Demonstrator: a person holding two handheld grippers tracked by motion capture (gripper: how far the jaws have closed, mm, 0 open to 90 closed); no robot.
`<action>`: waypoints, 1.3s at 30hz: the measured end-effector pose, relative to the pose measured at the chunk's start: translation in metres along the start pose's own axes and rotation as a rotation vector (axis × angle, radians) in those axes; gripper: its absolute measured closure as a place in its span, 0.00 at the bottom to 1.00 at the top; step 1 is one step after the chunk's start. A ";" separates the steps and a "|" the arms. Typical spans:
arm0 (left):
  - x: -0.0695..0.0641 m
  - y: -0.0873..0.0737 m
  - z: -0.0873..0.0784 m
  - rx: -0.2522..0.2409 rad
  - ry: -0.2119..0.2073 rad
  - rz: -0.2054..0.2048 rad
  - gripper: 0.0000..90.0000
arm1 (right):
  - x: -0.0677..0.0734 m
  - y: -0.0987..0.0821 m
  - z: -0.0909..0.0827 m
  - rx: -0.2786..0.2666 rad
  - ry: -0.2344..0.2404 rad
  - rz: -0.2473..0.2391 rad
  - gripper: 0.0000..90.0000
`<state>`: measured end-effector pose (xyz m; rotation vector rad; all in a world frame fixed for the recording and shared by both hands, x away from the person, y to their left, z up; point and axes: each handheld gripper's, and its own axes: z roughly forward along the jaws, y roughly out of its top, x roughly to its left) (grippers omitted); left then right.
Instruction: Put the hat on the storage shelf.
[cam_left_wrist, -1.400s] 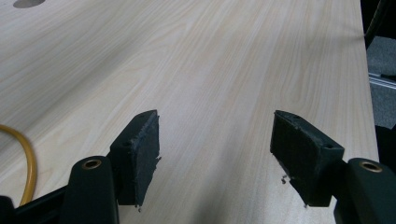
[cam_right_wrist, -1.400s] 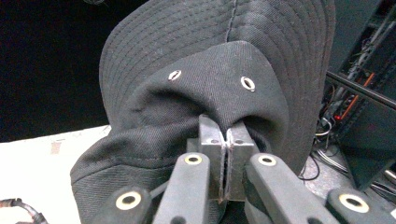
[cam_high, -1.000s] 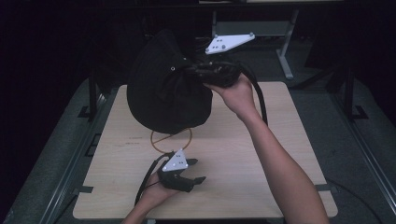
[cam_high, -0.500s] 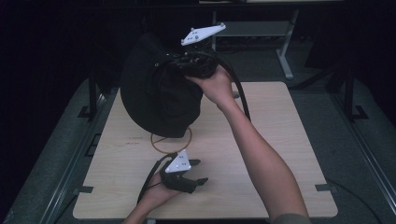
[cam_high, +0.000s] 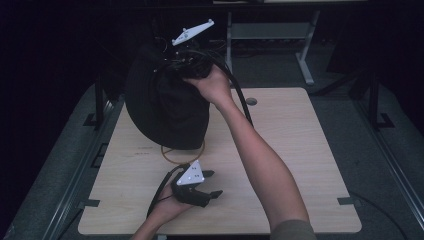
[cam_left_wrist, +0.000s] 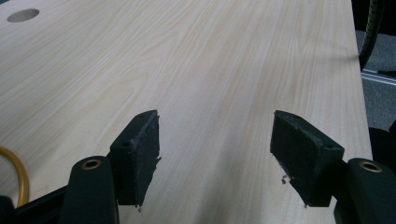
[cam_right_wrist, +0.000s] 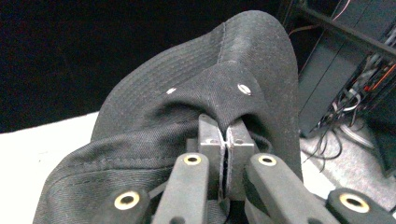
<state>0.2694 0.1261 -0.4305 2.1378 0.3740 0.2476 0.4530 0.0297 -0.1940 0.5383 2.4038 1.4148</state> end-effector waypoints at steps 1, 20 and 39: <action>0.000 0.000 0.000 0.002 0.002 0.003 0.36 | -0.002 0.002 0.007 0.028 -0.002 -0.005 0.97; -0.009 0.000 0.005 0.038 0.000 0.058 0.36 | -0.008 0.000 0.047 0.189 -0.019 -0.011 0.61; -0.004 -0.007 0.007 0.053 -0.011 0.008 0.35 | -0.028 -0.041 0.008 0.103 0.049 0.130 0.45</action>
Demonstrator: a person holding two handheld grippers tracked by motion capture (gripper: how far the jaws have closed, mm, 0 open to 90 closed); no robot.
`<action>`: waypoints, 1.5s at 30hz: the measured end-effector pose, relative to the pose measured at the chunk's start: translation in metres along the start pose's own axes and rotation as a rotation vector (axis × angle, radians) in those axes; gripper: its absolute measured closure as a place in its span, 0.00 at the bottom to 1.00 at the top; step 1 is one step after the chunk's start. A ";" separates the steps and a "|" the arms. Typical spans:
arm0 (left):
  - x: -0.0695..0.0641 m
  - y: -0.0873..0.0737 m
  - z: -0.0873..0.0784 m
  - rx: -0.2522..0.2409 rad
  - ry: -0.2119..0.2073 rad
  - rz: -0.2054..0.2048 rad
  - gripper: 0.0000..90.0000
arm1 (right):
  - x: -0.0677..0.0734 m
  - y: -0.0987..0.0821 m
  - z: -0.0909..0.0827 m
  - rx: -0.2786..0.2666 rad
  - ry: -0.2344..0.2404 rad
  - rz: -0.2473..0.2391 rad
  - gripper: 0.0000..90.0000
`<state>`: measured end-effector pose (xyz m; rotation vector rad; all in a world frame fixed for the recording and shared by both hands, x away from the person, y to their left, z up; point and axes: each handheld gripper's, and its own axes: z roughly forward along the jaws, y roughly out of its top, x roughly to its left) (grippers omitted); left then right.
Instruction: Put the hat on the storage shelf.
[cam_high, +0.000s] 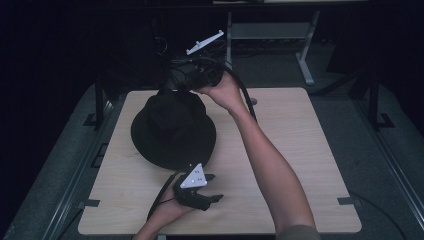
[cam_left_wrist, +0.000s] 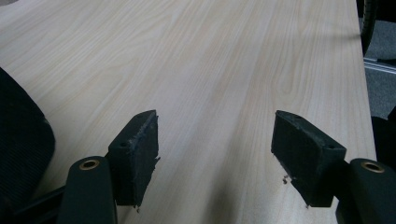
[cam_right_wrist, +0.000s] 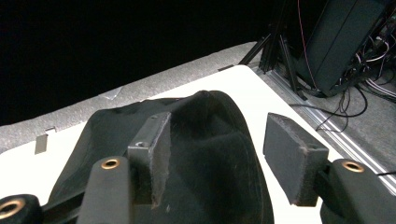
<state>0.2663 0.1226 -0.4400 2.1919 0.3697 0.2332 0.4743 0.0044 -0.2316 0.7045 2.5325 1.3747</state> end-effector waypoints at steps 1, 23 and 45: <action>0.000 0.000 0.000 0.000 0.000 0.000 0.35 | 0.000 0.000 0.000 0.000 0.000 0.000 0.45; 0.004 -0.003 -0.002 -0.004 0.010 -0.026 0.33 | -0.010 -0.026 -0.036 -0.029 -0.008 0.044 0.38; 0.003 -0.004 0.002 -0.002 -0.001 -0.036 0.32 | -0.028 -0.086 -0.078 -0.062 -0.007 0.112 0.29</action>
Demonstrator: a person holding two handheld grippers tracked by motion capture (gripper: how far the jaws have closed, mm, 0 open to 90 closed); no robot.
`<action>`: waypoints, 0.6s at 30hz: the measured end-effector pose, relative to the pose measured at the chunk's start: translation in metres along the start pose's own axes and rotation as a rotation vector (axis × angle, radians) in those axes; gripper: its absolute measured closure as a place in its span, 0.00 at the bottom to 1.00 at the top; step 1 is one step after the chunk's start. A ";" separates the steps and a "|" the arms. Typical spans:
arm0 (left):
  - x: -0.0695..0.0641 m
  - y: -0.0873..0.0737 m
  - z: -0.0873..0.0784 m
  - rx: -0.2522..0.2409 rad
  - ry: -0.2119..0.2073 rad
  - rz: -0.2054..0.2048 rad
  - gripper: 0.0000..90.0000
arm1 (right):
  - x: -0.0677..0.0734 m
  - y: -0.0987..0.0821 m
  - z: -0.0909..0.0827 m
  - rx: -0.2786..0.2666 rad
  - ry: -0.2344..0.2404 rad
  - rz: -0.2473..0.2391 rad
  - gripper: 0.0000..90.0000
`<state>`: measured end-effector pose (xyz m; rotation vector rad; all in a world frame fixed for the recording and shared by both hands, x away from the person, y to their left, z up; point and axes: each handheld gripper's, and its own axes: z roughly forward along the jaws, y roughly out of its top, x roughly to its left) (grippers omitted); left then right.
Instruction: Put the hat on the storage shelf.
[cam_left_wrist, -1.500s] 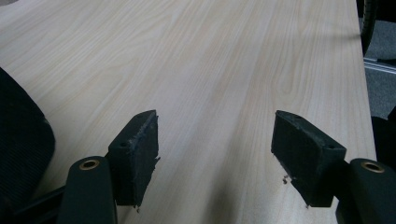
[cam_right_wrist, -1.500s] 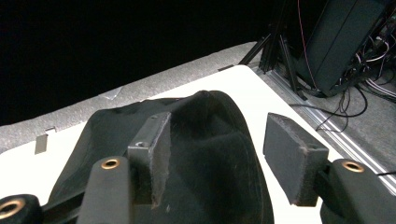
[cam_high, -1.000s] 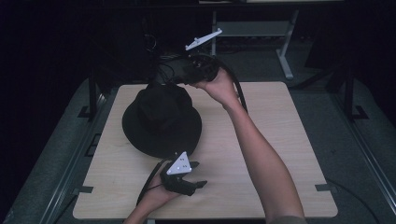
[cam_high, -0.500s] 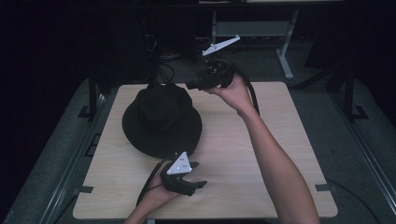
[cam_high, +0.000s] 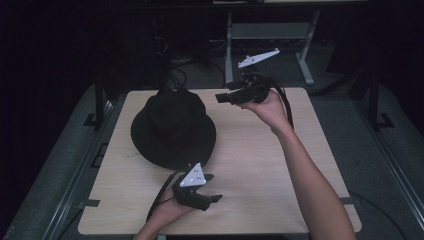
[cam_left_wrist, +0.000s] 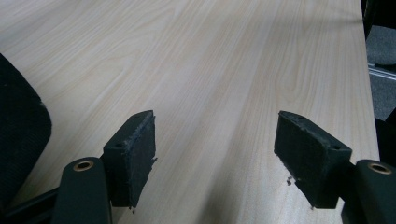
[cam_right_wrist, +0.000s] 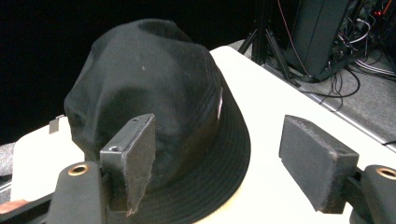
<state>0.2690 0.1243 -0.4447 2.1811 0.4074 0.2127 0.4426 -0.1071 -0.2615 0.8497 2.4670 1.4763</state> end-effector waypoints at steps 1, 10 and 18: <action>0.000 0.000 0.000 -0.002 0.001 -0.002 0.31 | -0.001 -0.005 -0.003 0.001 -0.003 0.006 0.28; 0.000 0.000 0.000 -0.004 0.009 -0.001 0.31 | -0.008 -0.026 -0.019 -0.013 -0.010 0.032 0.28; 0.001 0.000 0.000 -0.010 0.006 -0.015 0.30 | -0.012 -0.048 -0.031 -0.015 -0.030 0.049 0.27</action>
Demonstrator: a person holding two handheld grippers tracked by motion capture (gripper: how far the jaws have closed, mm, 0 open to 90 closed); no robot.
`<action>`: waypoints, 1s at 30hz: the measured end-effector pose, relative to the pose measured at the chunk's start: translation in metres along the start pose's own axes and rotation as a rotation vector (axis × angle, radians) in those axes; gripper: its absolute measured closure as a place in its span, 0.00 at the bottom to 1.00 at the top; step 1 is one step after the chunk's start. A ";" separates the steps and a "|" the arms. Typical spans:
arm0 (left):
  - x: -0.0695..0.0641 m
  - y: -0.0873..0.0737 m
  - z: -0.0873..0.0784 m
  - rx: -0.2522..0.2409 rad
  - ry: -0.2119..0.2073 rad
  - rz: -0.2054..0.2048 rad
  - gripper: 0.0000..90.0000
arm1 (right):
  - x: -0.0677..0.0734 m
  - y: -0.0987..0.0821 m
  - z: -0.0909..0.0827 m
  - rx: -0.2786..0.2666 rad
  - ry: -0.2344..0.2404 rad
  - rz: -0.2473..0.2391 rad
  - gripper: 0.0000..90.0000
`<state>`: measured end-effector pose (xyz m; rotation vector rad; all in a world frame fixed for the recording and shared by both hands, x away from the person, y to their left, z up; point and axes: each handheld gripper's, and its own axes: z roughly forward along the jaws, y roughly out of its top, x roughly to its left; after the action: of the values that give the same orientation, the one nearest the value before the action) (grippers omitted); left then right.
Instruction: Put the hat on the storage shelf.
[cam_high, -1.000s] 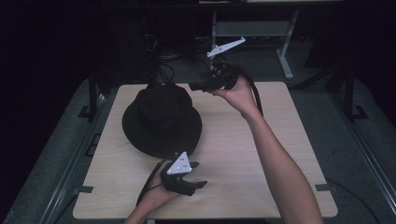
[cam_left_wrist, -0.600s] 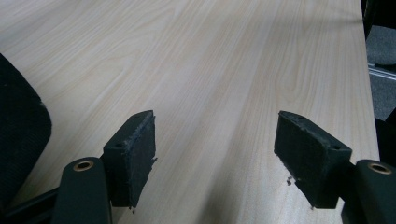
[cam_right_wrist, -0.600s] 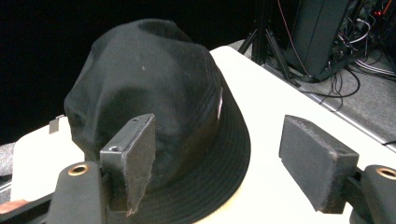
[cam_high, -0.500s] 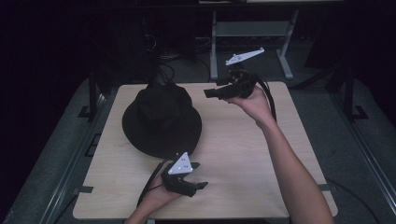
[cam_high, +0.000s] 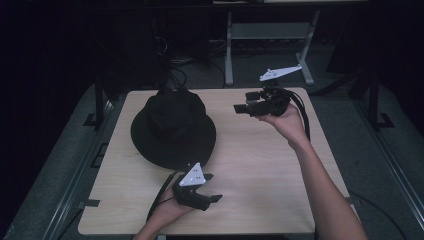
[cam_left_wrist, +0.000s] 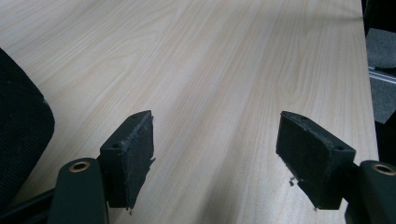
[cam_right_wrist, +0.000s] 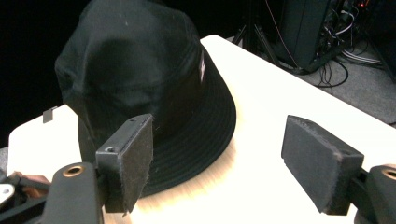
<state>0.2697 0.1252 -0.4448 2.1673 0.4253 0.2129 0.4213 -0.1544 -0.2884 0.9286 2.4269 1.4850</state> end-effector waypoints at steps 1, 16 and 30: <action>0.000 0.000 0.000 0.002 0.001 0.000 0.30 | -0.001 -0.003 -0.001 -0.004 0.001 0.002 0.27; 0.001 -0.001 0.000 0.012 -0.003 0.006 0.30 | -0.008 -0.054 -0.014 0.024 -0.004 0.043 0.25; 0.000 -0.001 -0.002 0.006 -0.001 -0.015 0.30 | -0.005 -0.077 -0.025 0.039 -0.004 0.055 0.22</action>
<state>0.2693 0.1272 -0.4448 2.1691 0.4413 0.2025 0.3818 -0.2006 -0.3423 1.0138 2.4547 1.4568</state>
